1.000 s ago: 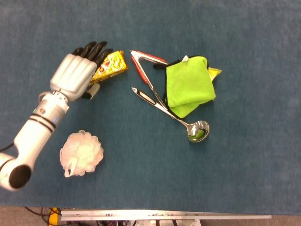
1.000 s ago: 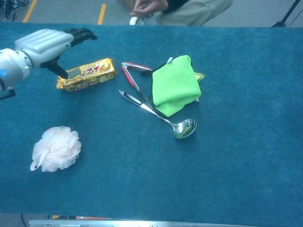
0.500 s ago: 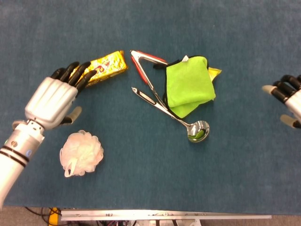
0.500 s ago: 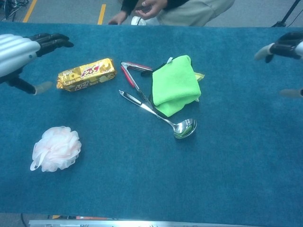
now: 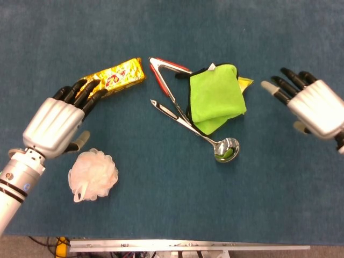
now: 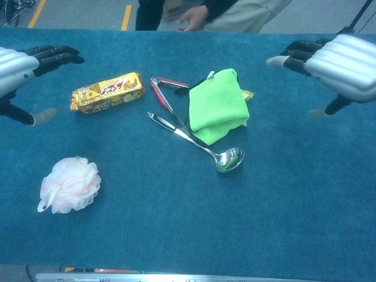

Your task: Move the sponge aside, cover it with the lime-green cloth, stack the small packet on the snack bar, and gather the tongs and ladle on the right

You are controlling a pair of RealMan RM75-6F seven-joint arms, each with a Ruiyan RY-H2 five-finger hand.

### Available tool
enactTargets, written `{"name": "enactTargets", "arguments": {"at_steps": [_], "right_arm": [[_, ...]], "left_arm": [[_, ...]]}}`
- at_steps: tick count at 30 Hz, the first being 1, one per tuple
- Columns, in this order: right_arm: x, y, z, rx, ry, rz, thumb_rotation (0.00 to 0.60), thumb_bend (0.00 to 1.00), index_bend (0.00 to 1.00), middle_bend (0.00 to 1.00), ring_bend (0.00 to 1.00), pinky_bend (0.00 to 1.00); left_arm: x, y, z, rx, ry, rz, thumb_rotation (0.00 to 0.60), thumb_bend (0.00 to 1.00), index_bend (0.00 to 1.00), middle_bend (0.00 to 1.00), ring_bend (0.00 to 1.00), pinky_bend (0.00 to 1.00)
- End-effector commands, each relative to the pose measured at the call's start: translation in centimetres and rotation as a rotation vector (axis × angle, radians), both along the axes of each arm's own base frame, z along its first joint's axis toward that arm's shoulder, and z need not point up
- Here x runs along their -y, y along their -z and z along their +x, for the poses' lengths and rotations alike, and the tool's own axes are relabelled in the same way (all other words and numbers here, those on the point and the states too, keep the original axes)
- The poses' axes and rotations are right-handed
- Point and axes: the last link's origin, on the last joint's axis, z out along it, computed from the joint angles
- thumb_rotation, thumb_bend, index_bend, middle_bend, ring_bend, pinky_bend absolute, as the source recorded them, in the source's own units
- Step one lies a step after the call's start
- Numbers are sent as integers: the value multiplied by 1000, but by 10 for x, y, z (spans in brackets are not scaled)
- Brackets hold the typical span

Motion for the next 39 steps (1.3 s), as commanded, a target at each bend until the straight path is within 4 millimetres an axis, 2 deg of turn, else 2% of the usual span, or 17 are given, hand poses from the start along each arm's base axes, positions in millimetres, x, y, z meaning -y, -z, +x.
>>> {"name": "enactTargets", "arguments": {"at_steps": [1, 21, 28, 30, 33, 35, 39], "right_arm": [[9, 16, 16, -17, -11, 16, 600, 0, 7, 176, 95, 265], [35, 99, 64, -167, -78, 38, 600, 0, 7, 175, 93, 252], [37, 121, 71, -239, -91, 21, 600, 0, 12, 178, 93, 252], [38, 126, 73, -248, -90, 14, 600, 0, 52, 197, 93, 252], [40, 134, 77, -261, -90, -4, 600, 0, 189, 267, 125, 252], [42, 139, 77, -274, -82, -15, 600, 0, 279, 310, 171, 260], [46, 144, 82, -274, -73, -32, 600, 6, 444, 401, 302, 347]], "left_arm": [[2, -1, 0, -1, 0, 1, 600, 376, 0, 0, 0, 162], [12, -13, -19, 19, -72, 13, 600, 376, 0, 0, 0, 162], [13, -15, -26, 37, -87, 7, 600, 376, 0, 0, 0, 162], [13, -15, -26, 44, -88, 5, 600, 376, 0, 0, 0, 162], [14, -16, -27, 54, -85, 1, 600, 376, 0, 0, 0, 162], [15, -16, -27, 60, -84, -1, 600, 376, 0, 0, 0, 162], [16, -16, -29, 69, -86, -5, 600, 375, 0, 0, 0, 162]]}}
